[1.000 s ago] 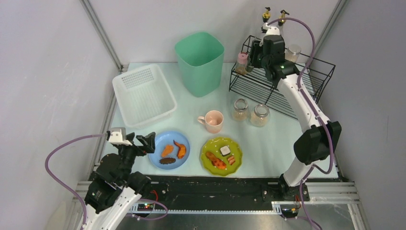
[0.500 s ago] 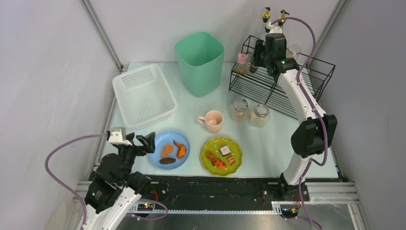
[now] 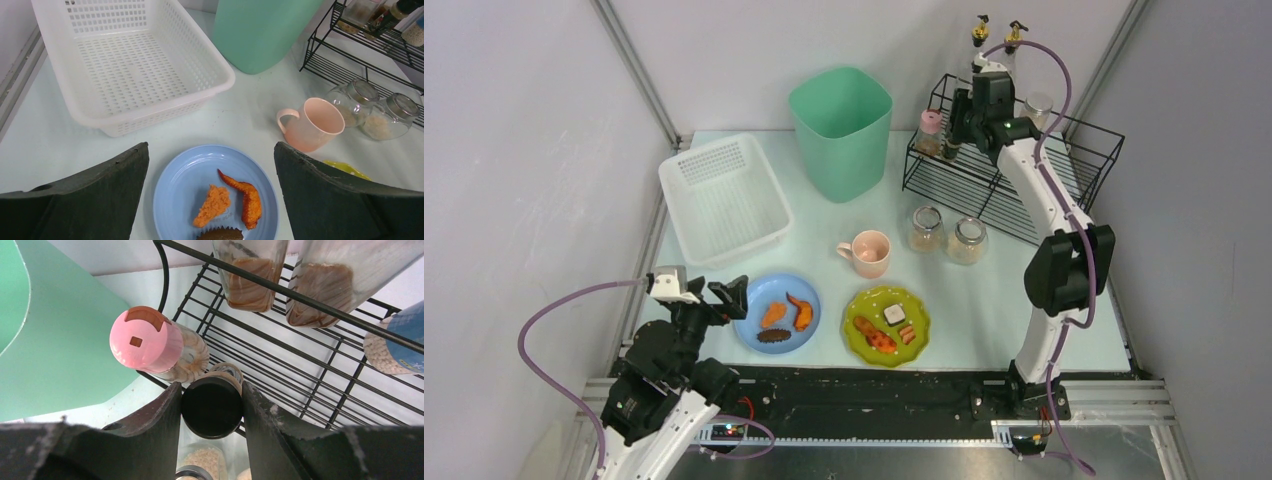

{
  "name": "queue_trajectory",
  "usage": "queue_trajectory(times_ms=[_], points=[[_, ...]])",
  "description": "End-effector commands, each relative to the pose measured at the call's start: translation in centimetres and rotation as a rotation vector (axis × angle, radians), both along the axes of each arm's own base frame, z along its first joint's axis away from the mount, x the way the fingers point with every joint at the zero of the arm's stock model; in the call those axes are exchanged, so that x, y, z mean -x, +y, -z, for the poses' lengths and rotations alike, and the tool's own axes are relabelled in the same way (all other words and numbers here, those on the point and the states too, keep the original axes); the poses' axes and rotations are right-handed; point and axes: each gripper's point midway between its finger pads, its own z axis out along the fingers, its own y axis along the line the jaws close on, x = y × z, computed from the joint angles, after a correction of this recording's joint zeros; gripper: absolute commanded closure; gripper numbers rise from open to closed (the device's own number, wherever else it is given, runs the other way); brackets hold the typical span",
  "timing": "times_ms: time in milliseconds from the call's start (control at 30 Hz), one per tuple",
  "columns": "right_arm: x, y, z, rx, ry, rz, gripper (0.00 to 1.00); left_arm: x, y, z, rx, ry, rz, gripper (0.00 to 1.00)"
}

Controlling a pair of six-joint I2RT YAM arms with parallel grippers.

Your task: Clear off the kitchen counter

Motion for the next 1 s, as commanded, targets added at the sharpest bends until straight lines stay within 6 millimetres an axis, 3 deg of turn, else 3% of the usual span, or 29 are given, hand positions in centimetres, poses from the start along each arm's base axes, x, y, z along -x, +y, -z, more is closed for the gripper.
queue_trajectory(times_ms=[0,233,333,567,967], points=[[-0.8,0.4,-2.0,-0.031,-0.043,-0.008,0.64,-0.4,0.2,-0.4,0.017,-0.011,-0.023,0.02],[-1.3,0.9,-0.7,-0.038,-0.004,-0.017,0.52,-0.4,0.2,-0.3,0.016,-0.011,-0.022,0.02],[-1.5,1.0,-0.7,-0.047,-0.002,-0.014,0.43,-0.4,0.2,-0.4,0.017,-0.012,-0.022,0.02],[-1.6,1.0,-0.6,-0.055,-0.001,-0.003,0.32,-0.4,0.2,-0.3,0.017,-0.011,-0.024,0.02],[0.3,-0.1,-5.0,-0.036,-0.100,0.009,0.26,-0.4,0.1,-0.3,0.014,-0.009,-0.022,0.02]])
